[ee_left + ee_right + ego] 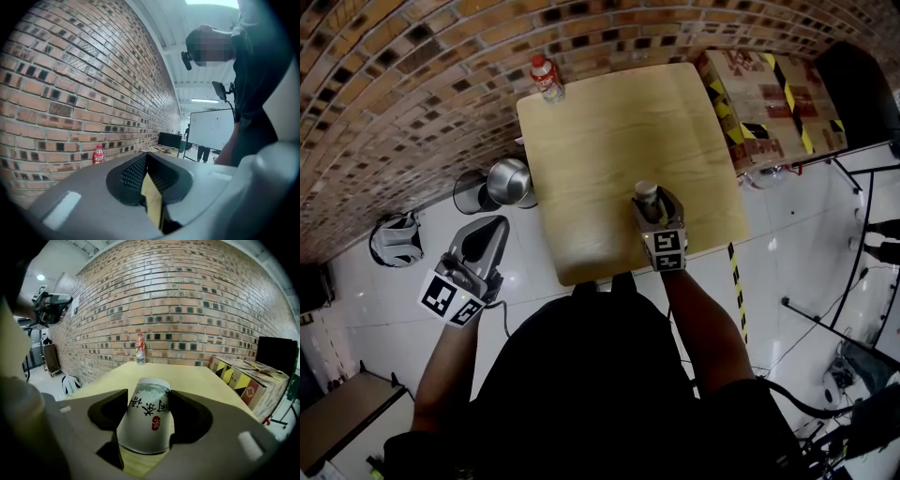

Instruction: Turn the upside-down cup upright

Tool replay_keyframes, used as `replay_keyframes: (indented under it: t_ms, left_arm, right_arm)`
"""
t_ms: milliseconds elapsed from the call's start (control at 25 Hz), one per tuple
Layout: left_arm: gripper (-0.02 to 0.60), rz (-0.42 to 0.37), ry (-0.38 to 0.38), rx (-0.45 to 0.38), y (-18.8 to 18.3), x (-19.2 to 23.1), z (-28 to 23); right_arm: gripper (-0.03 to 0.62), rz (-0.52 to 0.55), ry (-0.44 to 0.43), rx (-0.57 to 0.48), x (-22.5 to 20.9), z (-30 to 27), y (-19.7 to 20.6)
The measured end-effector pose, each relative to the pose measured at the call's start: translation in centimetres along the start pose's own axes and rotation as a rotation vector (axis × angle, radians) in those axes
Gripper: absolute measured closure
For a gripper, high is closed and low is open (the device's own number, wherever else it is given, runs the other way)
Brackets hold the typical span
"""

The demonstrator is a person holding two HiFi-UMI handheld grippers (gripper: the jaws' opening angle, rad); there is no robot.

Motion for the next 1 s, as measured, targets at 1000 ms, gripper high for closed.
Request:
replay_keyframes:
  t_ms: [1000]
  left_arm:
    - [0.581, 0.001, 0.066, -0.016, -0.8, -2.5, -2.2]
  right_arm:
    - [0.246, 0.027, -0.027, -0.045, -0.4, 4.8, 2.2]
Point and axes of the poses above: the fingertips, and each gripper's own axes: z backward along the fingers, x to its left, y out of its underside, the point moved 1 cm from there along z, backward along the fingers, and after that the axes turned 2 degrees about x, right-handed, at the moved point
